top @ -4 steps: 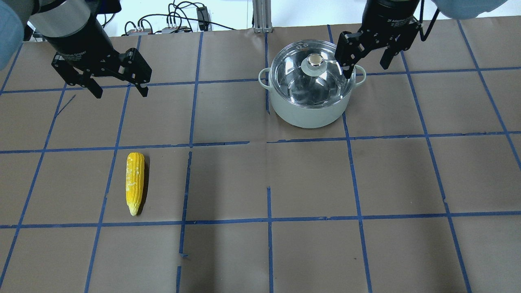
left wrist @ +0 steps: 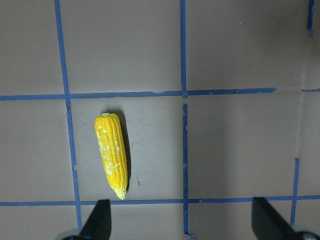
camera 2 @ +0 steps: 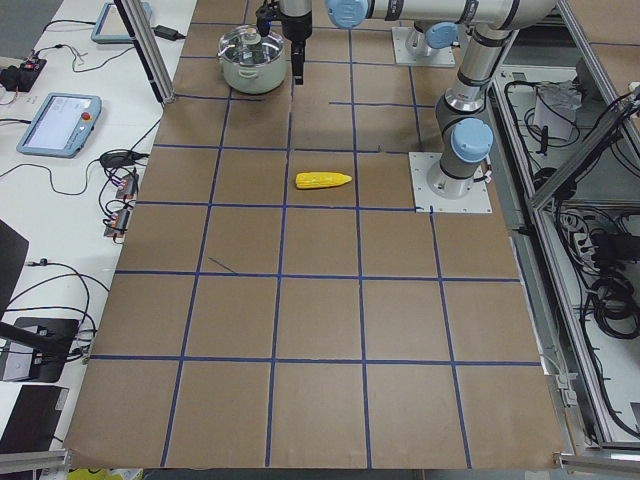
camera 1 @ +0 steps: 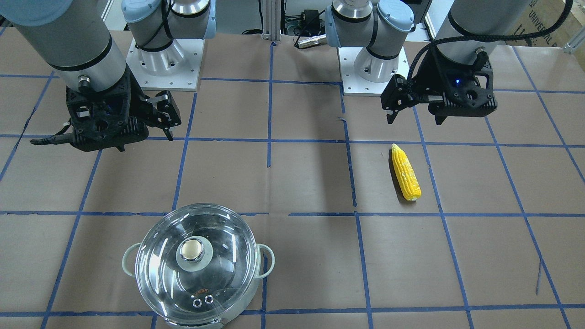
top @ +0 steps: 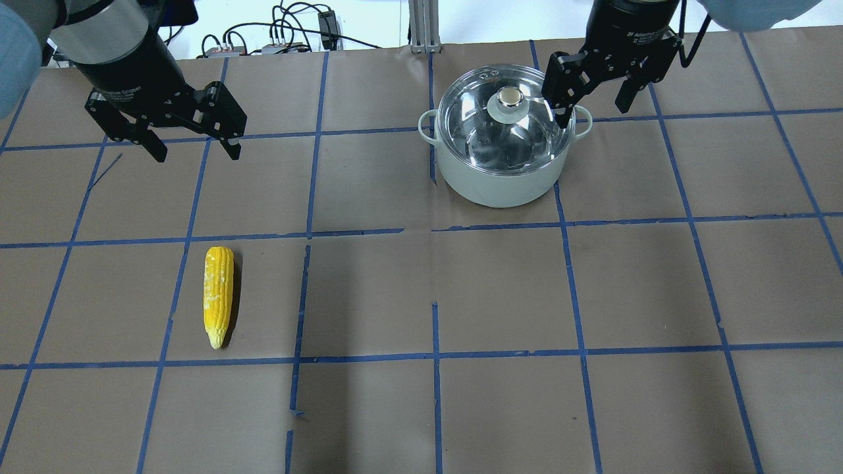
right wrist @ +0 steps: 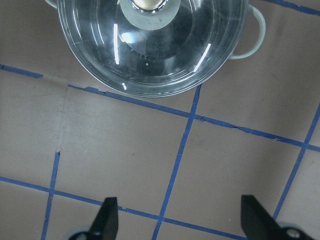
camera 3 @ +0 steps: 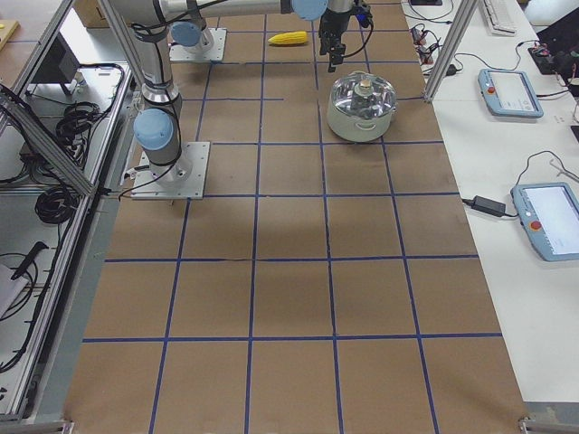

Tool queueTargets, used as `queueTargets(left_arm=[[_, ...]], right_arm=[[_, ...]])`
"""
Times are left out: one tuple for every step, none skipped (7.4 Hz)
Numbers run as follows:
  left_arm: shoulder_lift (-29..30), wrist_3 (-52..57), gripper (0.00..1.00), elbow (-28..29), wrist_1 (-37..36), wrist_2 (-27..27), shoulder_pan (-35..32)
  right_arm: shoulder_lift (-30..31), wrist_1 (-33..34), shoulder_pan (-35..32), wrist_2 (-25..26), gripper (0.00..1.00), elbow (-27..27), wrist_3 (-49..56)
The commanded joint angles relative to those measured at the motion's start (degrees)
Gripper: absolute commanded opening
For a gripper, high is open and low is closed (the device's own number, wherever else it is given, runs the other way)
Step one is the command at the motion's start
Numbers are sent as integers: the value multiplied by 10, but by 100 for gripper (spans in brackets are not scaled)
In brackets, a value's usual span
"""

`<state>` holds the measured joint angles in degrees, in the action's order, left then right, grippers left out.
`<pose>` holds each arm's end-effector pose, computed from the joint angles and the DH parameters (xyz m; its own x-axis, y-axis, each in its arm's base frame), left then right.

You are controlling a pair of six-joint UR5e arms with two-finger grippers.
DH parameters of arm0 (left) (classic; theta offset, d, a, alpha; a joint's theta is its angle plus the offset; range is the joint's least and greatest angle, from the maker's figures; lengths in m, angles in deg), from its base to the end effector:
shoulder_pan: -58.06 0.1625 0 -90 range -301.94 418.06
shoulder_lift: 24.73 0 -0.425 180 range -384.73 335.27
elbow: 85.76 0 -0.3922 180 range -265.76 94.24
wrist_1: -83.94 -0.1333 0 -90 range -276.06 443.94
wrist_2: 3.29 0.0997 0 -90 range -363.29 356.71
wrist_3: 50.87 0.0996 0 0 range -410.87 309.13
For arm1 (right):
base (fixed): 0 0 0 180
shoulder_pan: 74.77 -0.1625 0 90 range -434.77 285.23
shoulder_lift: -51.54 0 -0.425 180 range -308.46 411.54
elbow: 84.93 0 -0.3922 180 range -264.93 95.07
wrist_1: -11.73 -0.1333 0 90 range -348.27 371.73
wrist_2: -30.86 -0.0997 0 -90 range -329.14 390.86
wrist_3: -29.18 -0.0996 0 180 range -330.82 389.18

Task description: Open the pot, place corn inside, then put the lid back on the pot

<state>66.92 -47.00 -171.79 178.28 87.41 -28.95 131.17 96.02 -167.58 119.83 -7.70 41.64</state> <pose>-0.1058 -0.5065 0.5002 -0.9998 0.0157 -0.0098 0.0154 0.9992 0.0360 0.1625 -0.5548 0.4918 -0.9646 -0.2620 -0.0300 -0.2633 0.9633 0.0525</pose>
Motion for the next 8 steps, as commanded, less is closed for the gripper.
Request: queueTargets(left_arm=[[-1, 0, 100, -1, 0, 0, 0], [-2, 0, 100, -3, 0, 0, 0], [-1, -1, 100, -1, 0, -1, 0], [-2, 0, 100, -2, 0, -1, 0], [3, -1, 100, -1, 0, 0, 0], [0, -1, 100, -1, 0, -1, -1], [0, -1, 100, -4, 0, -1, 0], [-1, -1, 100, -4, 0, -1, -1]], right_arm=[[1, 2, -6, 2, 88, -13, -8], [-9, 12, -11, -2, 88, -15, -11], [-36, 23, -26, -2, 88, -19, -29], [-73, 63, -51, 1, 88, -31, -43], [-116, 103, -57, 1, 88, -44, -43], [-149, 126, -58, -1, 88, -53, -43], [-163, 134, -59, -3, 87, -62, -42], [-186, 154, -58, -2, 86, -68, -35]])
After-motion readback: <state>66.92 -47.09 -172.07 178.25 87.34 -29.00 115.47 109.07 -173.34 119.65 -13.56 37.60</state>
